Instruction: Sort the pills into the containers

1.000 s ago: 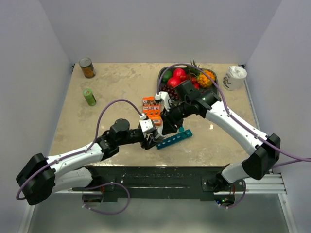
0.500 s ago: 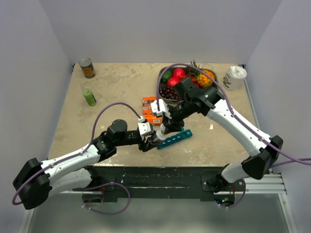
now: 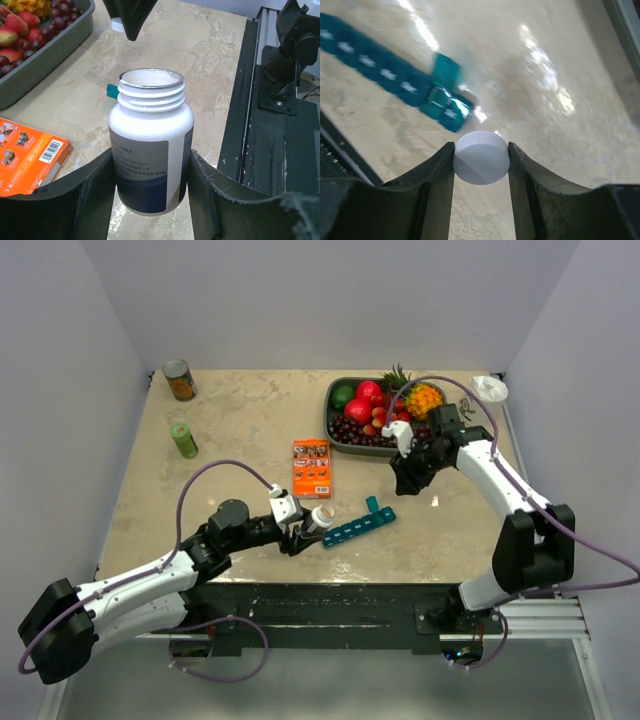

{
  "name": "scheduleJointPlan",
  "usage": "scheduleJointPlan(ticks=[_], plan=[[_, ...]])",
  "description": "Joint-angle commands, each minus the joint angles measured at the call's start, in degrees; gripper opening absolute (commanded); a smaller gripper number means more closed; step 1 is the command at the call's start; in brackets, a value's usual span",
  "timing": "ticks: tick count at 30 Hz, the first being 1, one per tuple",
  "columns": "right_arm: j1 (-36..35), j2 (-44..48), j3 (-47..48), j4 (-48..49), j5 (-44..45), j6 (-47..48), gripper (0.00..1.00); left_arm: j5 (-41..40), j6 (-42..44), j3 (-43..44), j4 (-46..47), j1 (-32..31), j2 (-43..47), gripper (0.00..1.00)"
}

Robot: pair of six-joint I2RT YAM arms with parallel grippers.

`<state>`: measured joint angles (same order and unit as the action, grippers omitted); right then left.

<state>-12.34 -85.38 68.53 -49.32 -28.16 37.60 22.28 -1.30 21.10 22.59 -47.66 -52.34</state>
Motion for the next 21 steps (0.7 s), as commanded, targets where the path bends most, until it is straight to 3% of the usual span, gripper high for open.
scheduleJointPlan(ticks=[1, 8, 21], plan=[[9.1, -3.9, -1.8, 8.4, 5.0, -4.1, 0.25, -2.4, -3.3, -1.3, 8.8, -0.2, 1.5, 0.00], [13.9, -12.1, -3.0, 10.8, 9.3, -2.3, 0.29, -1.3, -5.4, -2.0, 11.9, -0.2, -2.0, 0.00], [14.3, -11.4, -6.5, 12.3, 9.8, -1.6, 0.56, 0.1, -7.4, -2.3, 14.2, -0.2, -3.7, 0.00]])
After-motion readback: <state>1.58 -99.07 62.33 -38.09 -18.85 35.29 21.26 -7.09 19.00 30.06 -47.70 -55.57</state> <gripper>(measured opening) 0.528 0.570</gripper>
